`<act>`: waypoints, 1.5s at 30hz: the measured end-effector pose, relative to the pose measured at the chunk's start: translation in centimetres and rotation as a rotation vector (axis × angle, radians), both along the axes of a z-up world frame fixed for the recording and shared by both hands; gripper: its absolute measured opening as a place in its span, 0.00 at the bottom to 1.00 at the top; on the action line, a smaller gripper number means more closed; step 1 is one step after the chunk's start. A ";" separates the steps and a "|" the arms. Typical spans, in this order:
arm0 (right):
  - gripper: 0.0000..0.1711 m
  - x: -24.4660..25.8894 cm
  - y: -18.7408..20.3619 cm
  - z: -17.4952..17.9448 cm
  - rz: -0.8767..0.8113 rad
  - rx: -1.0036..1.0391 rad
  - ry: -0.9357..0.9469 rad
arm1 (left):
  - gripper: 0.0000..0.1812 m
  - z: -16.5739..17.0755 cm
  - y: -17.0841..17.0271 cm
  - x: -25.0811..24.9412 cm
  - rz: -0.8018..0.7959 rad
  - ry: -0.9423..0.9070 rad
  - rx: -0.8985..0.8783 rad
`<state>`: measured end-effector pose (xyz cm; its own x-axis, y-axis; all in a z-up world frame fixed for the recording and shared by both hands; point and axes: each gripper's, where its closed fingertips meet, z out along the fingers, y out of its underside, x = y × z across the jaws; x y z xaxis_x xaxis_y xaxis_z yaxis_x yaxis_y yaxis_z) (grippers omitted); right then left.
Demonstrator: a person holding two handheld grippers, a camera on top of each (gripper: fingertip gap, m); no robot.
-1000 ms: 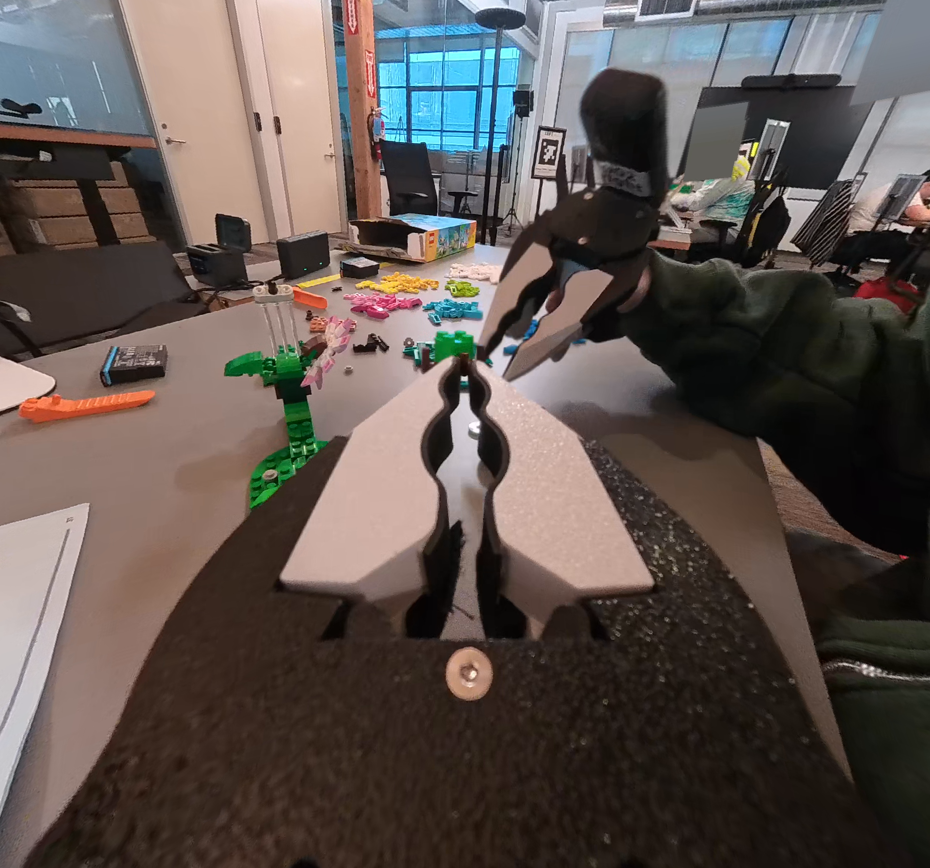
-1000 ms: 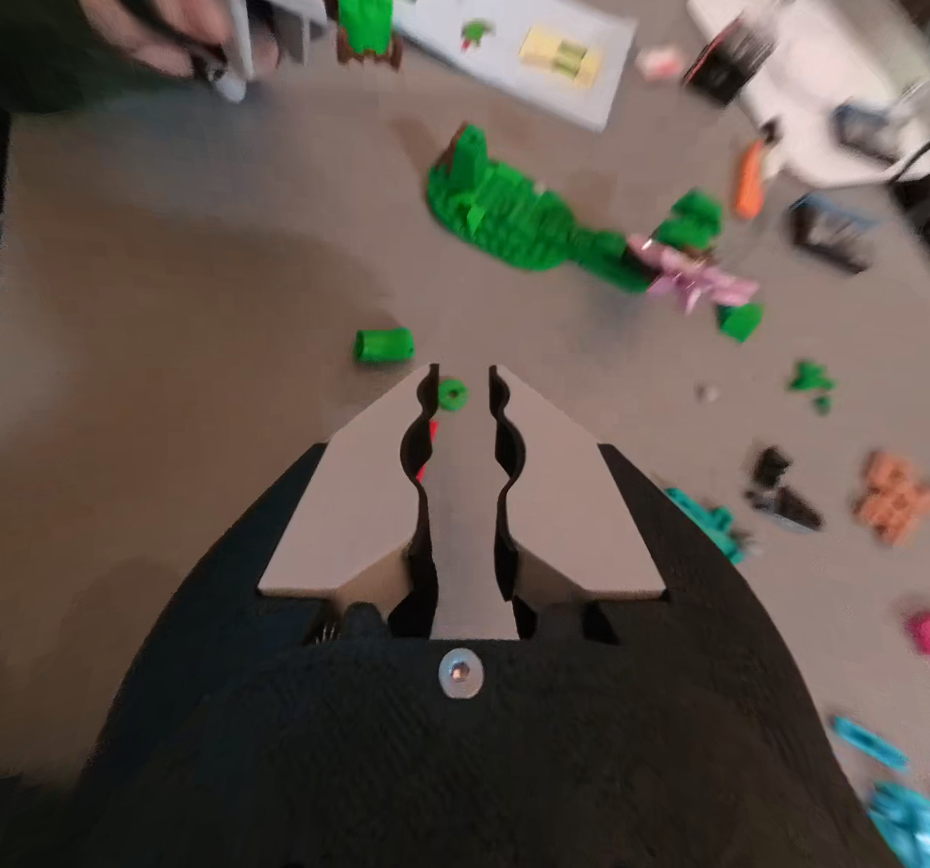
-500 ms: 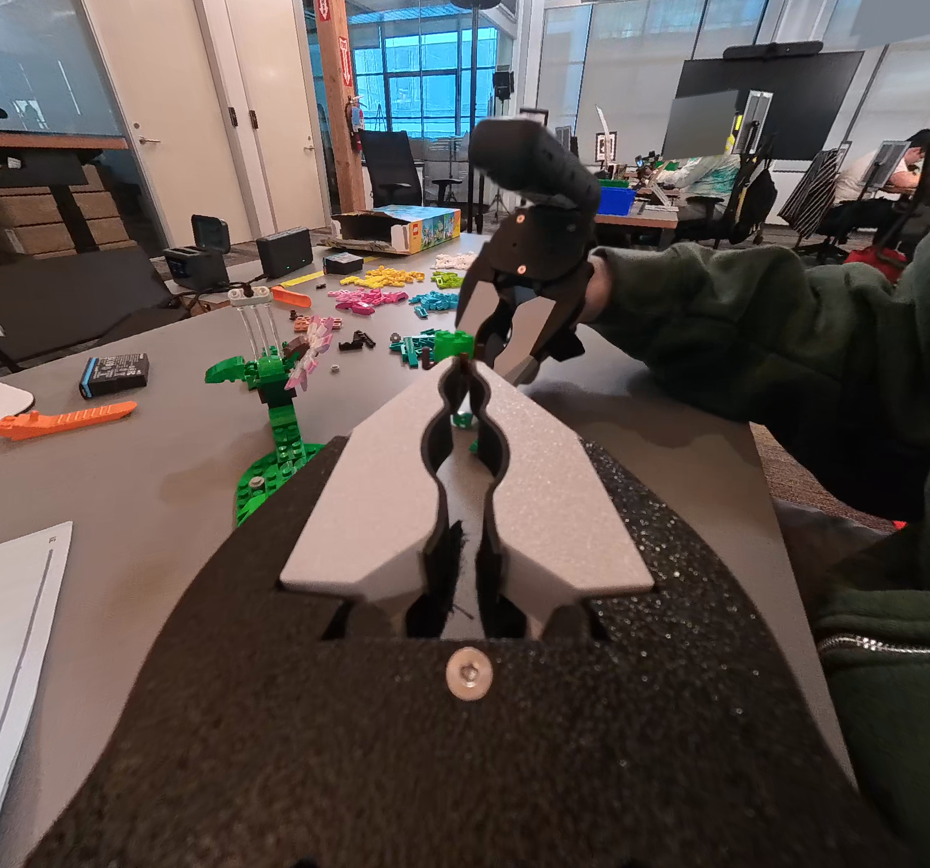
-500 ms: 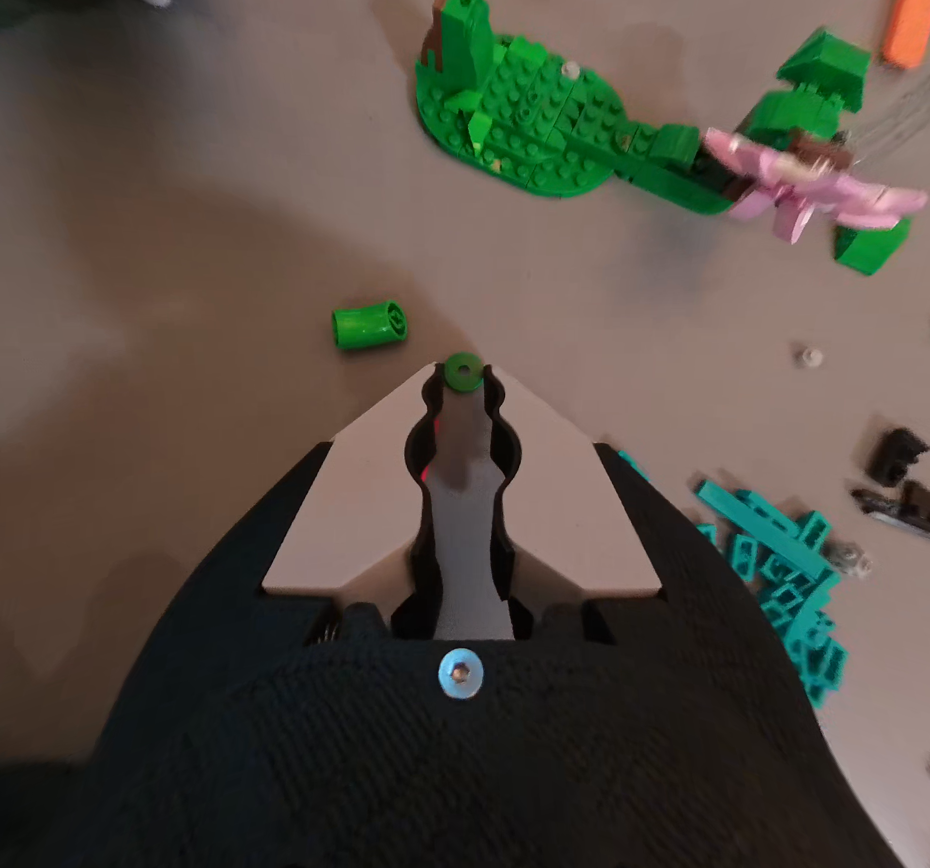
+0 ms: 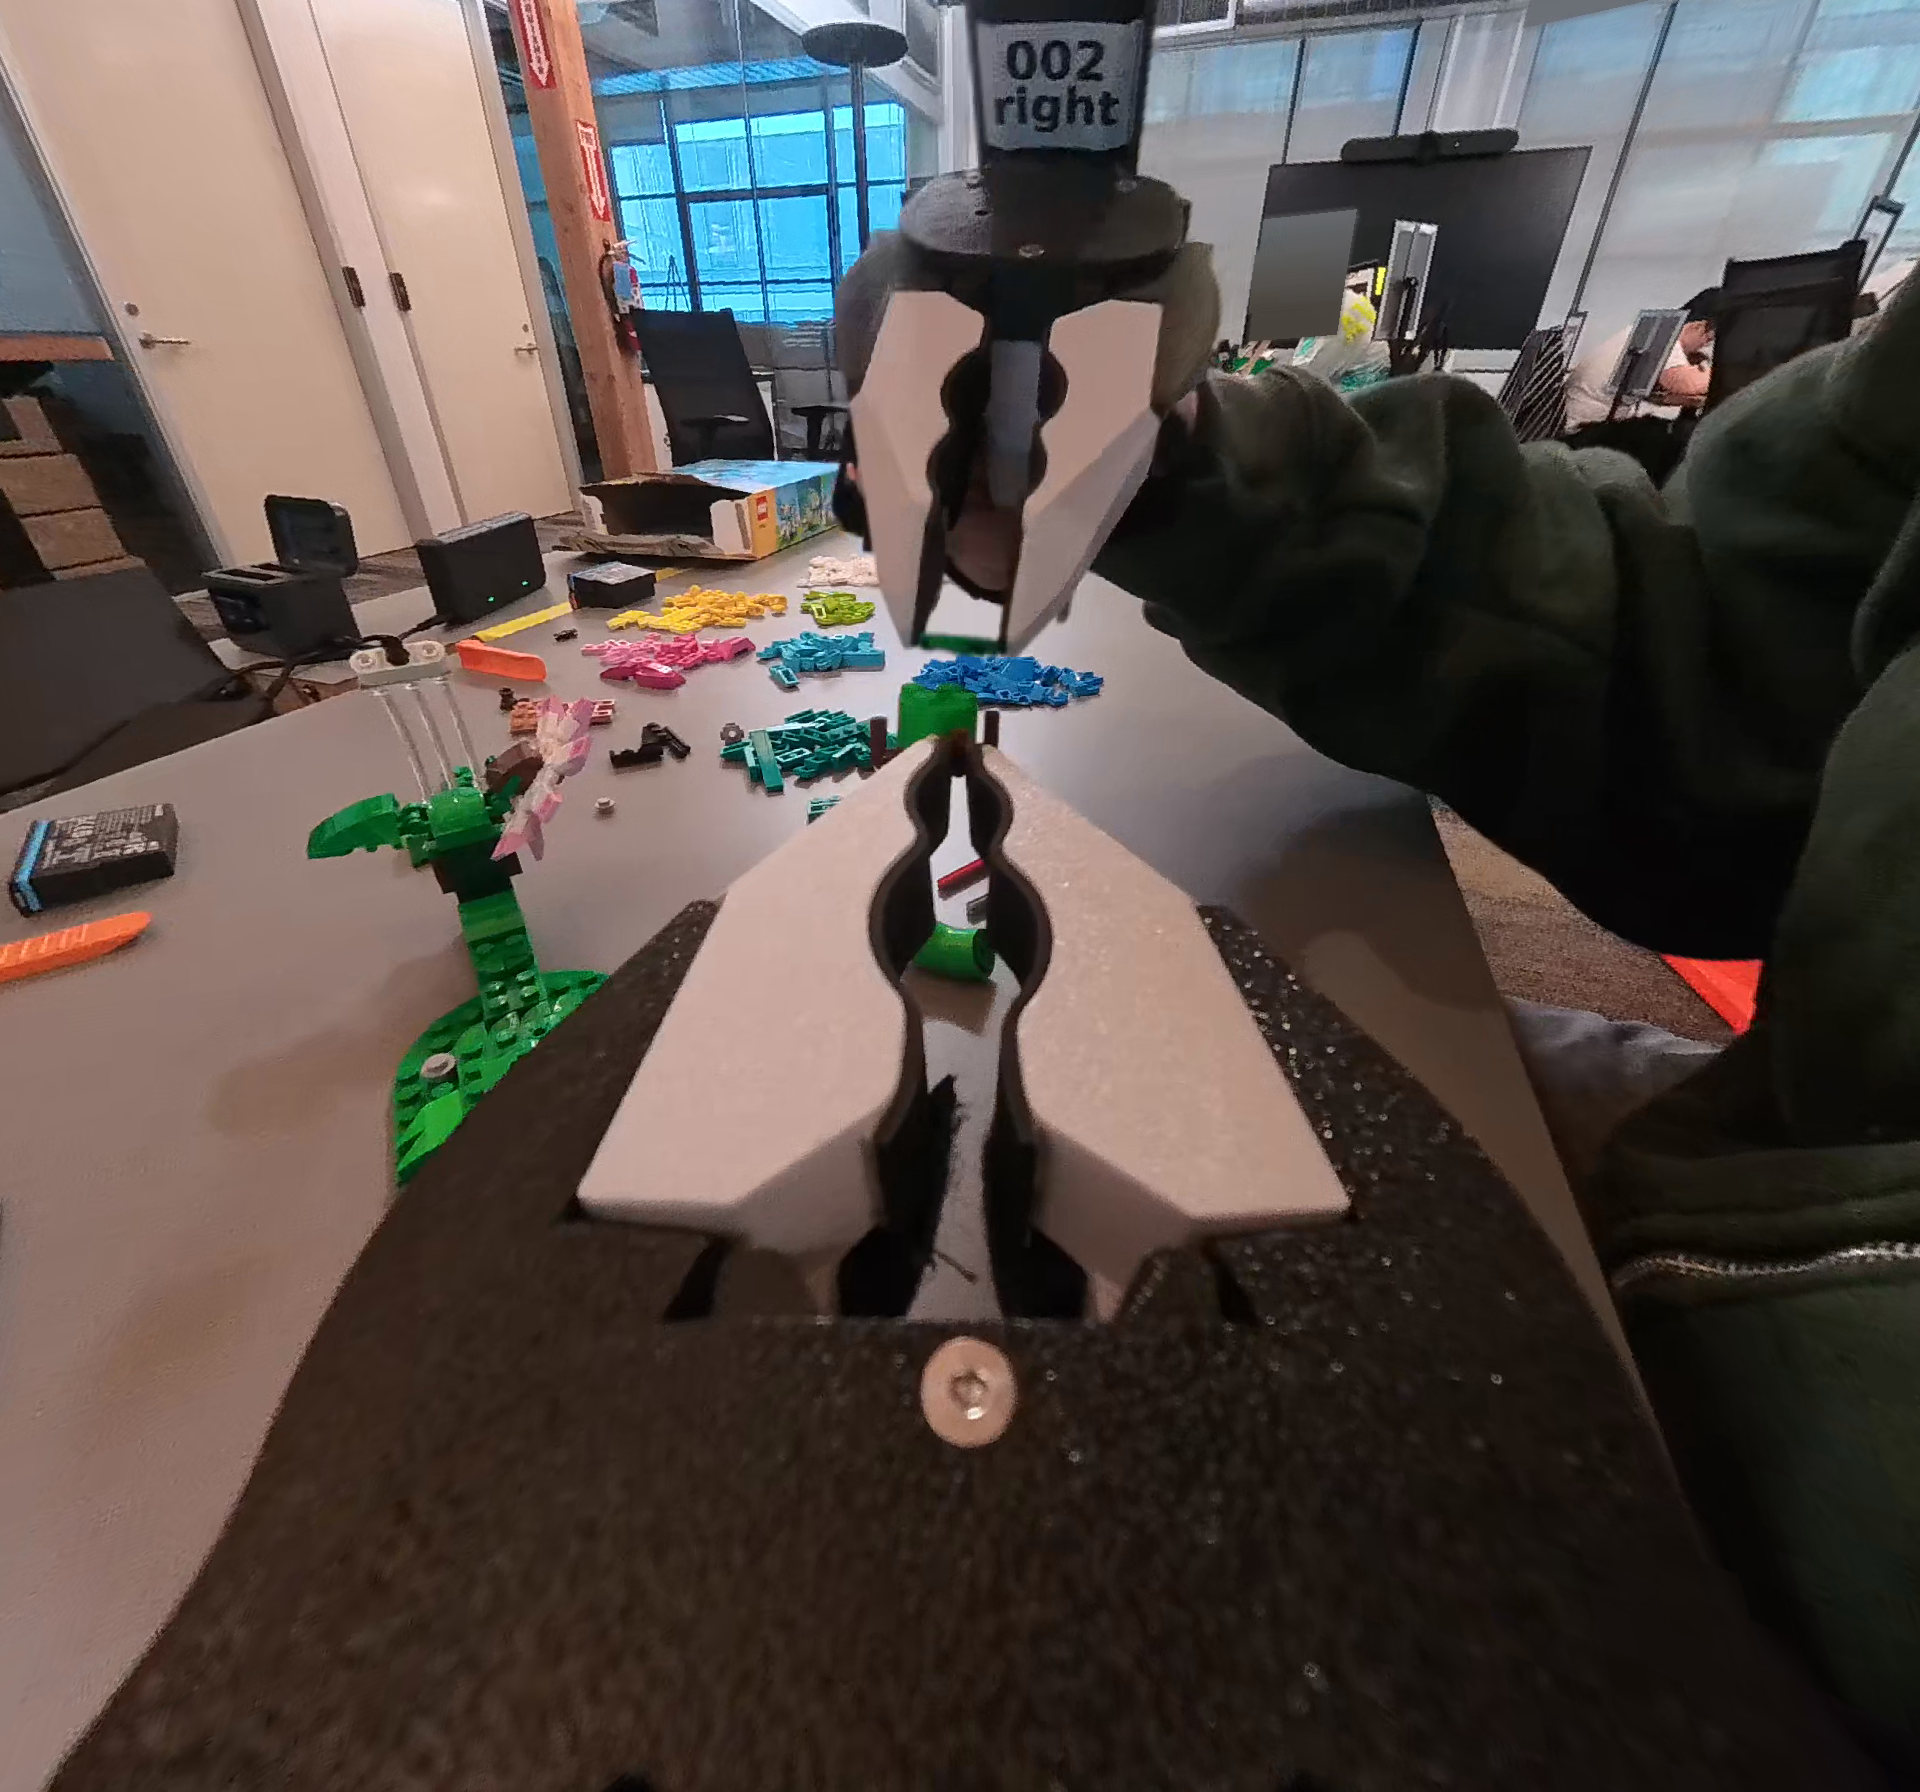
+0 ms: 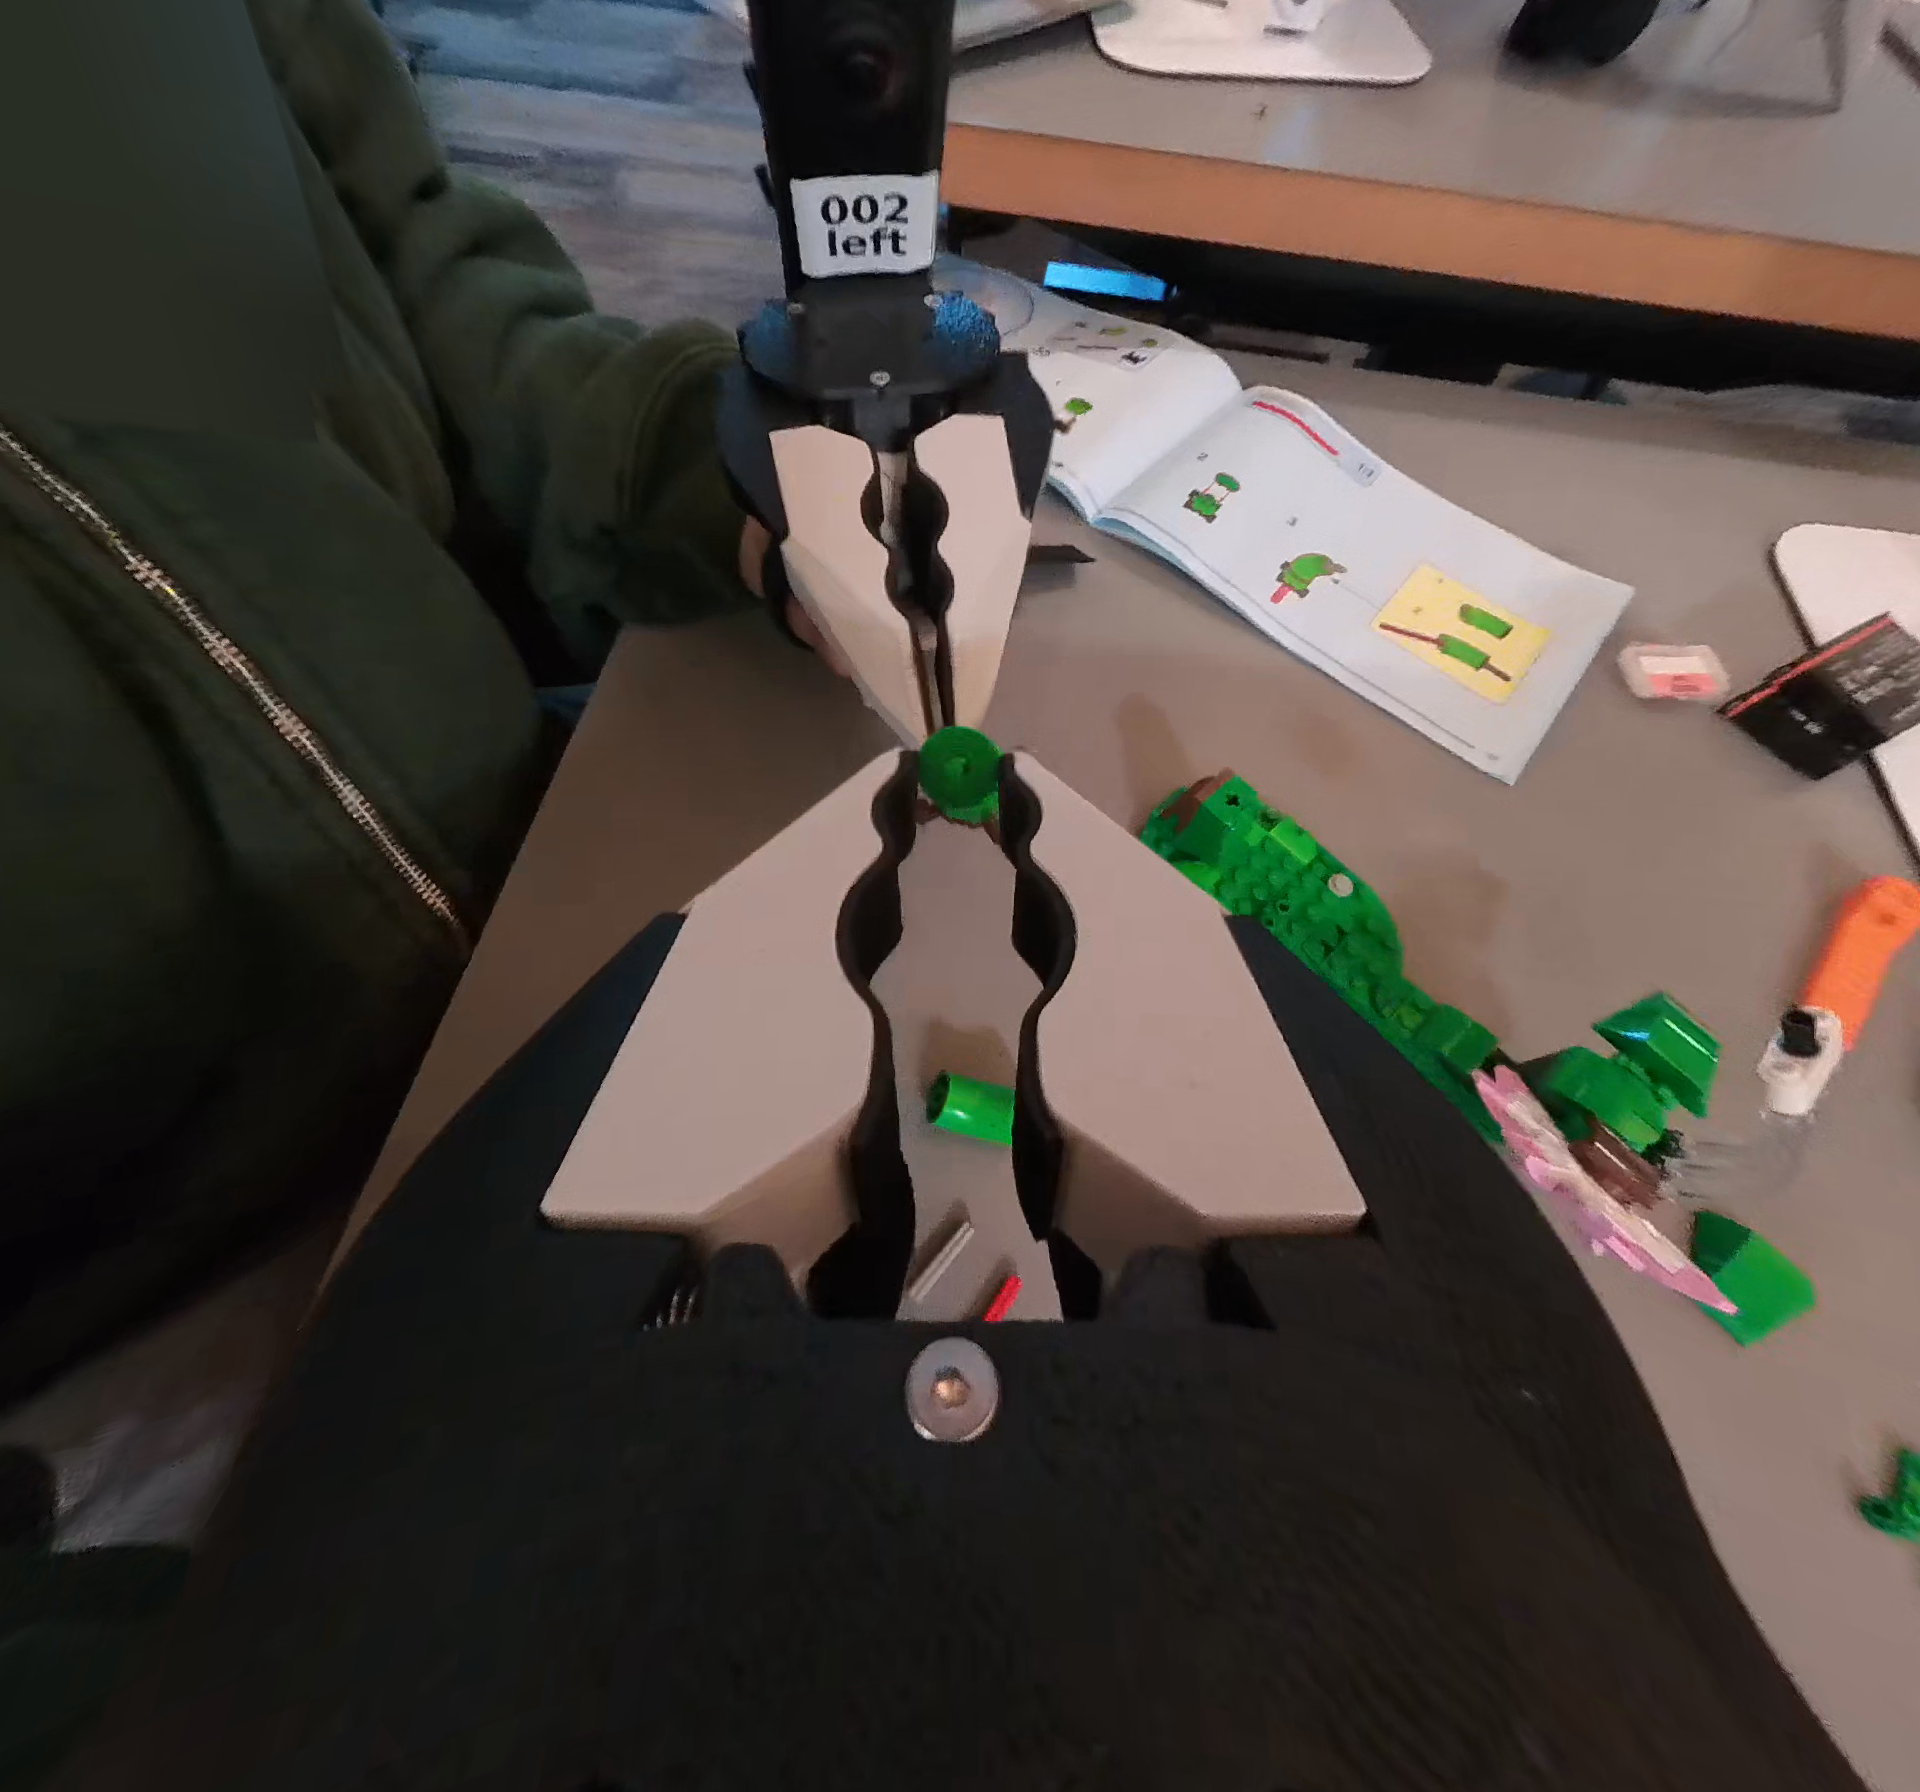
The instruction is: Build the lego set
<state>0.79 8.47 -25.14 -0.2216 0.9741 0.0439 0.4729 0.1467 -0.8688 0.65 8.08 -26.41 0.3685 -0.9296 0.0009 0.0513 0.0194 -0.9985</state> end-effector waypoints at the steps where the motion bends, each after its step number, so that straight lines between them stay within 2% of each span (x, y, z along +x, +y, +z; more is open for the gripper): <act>1: 0.08 0.0 0.1 -0.3 0.002 0.003 -0.015 | 0.00 0.0 0.0 0.0 -0.002 0.001 0.001; 45: 0.09 -0.1 -0.9 -0.4 0.199 0.177 -0.351 | 0.00 0.4 -0.9 0.3 -0.081 -0.044 -0.011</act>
